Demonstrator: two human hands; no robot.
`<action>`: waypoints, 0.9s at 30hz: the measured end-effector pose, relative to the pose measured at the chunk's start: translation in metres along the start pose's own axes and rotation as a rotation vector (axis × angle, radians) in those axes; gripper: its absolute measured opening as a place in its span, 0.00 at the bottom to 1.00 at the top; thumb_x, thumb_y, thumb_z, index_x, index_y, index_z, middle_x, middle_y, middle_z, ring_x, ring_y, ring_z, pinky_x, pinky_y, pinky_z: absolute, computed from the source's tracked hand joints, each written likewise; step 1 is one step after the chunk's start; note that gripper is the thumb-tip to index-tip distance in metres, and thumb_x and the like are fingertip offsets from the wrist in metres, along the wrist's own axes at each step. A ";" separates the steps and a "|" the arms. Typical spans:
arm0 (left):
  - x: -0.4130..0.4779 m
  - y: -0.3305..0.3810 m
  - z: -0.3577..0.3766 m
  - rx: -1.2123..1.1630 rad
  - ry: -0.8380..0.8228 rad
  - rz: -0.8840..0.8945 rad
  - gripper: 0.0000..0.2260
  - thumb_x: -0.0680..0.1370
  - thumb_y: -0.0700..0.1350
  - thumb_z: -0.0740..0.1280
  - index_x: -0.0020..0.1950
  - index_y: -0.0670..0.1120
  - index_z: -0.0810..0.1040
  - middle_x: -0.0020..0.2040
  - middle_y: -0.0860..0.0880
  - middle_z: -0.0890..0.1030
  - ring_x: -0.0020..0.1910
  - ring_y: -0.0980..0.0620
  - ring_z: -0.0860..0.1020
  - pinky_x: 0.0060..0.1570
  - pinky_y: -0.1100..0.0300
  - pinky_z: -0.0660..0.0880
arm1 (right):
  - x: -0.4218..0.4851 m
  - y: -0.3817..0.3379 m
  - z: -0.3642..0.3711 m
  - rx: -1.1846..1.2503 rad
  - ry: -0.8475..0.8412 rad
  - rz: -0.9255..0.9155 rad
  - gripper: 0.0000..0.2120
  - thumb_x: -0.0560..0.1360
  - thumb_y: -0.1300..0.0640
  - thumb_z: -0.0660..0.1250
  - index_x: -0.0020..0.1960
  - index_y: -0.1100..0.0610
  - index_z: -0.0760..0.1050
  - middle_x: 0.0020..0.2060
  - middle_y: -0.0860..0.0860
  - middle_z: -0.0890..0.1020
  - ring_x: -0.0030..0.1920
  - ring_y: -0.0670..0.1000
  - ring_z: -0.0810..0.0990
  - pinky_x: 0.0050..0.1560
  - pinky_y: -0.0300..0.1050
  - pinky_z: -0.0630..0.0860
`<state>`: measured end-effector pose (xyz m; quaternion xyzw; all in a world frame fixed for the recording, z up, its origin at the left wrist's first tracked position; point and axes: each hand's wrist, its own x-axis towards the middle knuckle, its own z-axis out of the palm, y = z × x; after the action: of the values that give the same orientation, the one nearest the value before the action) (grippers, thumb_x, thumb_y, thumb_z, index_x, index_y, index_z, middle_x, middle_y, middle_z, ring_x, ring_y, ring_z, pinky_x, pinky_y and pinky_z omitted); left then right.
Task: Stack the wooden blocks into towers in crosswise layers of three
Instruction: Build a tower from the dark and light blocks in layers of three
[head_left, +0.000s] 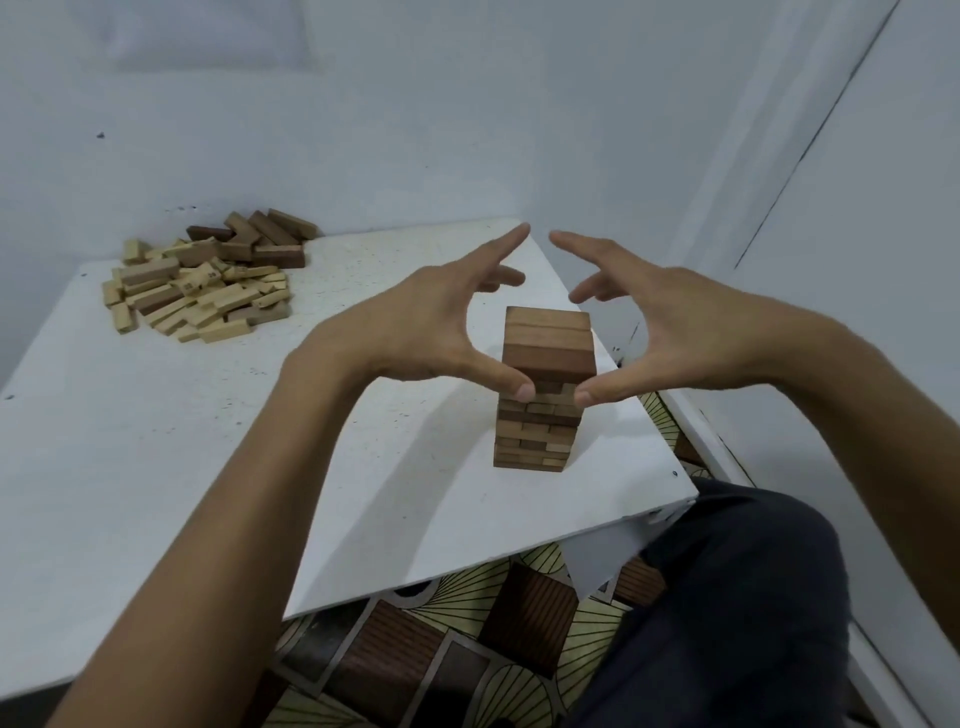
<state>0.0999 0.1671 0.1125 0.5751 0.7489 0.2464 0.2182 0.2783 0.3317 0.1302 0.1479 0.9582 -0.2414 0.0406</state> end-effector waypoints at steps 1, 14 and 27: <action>0.002 0.001 0.000 0.021 -0.023 -0.006 0.59 0.59 0.65 0.77 0.80 0.60 0.44 0.75 0.59 0.67 0.74 0.59 0.64 0.70 0.59 0.61 | 0.002 0.000 0.000 -0.005 -0.004 -0.004 0.58 0.60 0.34 0.76 0.76 0.32 0.40 0.69 0.45 0.71 0.69 0.46 0.67 0.62 0.42 0.63; 0.007 -0.004 0.019 -0.099 0.014 0.022 0.61 0.63 0.57 0.80 0.80 0.56 0.38 0.67 0.59 0.72 0.65 0.64 0.69 0.58 0.77 0.59 | 0.012 0.002 0.016 0.088 0.044 -0.036 0.57 0.63 0.40 0.77 0.79 0.40 0.42 0.60 0.40 0.70 0.63 0.41 0.69 0.53 0.27 0.62; 0.012 -0.014 0.019 -0.086 0.012 0.045 0.57 0.65 0.54 0.80 0.81 0.57 0.43 0.57 0.67 0.73 0.55 0.79 0.68 0.55 0.84 0.61 | 0.014 0.005 0.020 0.104 0.068 -0.038 0.54 0.66 0.44 0.78 0.79 0.40 0.44 0.51 0.28 0.68 0.50 0.21 0.66 0.44 0.13 0.59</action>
<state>0.0981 0.1783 0.0880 0.5804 0.7259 0.2864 0.2328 0.2668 0.3301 0.1086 0.1396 0.9478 -0.2866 -0.0046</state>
